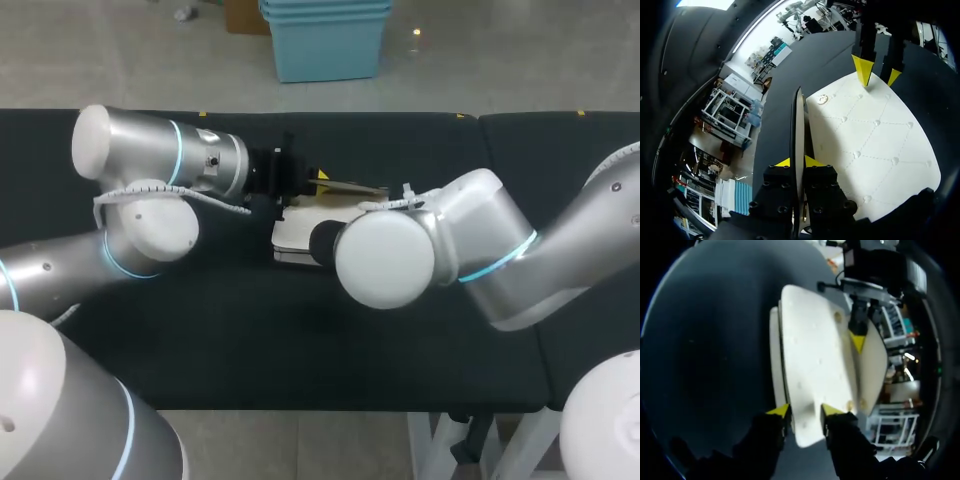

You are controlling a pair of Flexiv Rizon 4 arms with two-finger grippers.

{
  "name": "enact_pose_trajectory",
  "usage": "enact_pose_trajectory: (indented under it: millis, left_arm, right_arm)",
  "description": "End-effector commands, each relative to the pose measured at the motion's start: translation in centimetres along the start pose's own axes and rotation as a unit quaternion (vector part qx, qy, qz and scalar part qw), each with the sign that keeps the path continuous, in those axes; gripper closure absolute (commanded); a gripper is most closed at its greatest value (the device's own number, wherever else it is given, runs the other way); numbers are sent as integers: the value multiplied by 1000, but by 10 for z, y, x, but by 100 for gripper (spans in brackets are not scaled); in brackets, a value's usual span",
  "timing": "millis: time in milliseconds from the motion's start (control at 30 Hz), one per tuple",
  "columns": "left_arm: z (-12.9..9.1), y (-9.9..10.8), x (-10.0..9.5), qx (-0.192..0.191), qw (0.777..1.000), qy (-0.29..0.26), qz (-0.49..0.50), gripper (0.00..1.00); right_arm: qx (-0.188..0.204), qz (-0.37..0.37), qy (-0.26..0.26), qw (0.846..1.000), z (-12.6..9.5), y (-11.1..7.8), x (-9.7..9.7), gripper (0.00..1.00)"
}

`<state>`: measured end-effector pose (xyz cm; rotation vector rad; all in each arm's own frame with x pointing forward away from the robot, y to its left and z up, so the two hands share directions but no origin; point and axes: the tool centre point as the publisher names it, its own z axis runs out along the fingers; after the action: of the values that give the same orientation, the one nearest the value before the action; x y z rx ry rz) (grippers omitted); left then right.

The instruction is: Pick up the bag, open it, inspect its contents, close it, and place it on the opposite side

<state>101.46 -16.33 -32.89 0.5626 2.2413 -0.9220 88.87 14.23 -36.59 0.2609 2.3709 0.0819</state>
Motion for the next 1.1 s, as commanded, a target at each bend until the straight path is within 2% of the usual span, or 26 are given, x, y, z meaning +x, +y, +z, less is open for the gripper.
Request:
enact_pose_trajectory:
  millis: [33,367,433,467,500,533,833,1100]
  left_arm:
    - [1,2,0,2,1000,3,2,100]
    - [1,4,3,5,1000,15,13,100]
    - [1,4,3,5,1000,17,14,100]
    - [1,4,3,5,1000,17,14,100]
    - [1,5,3,5,1000,17,14,100]
    - [1,5,3,5,1000,17,14,100]
    - [1,8,15,19,999,6,37,100]
    - [-11,-4,30,48,994,-14,95,100]
  right_arm:
    - [-3,1,-6,1000,5,0,2,65]
    - [-1,3,-16,1000,12,-1,3,69]
    - [1,3,-19,1000,12,0,3,75]
    - [0,3,-21,1000,11,0,3,84]
    - [0,3,-22,1000,11,1,2,98]
    - [0,3,-24,1000,11,1,2,100]
    - [1,-1,-25,1000,11,3,4,100]
    - [1,-1,-25,1000,11,3,4,100]
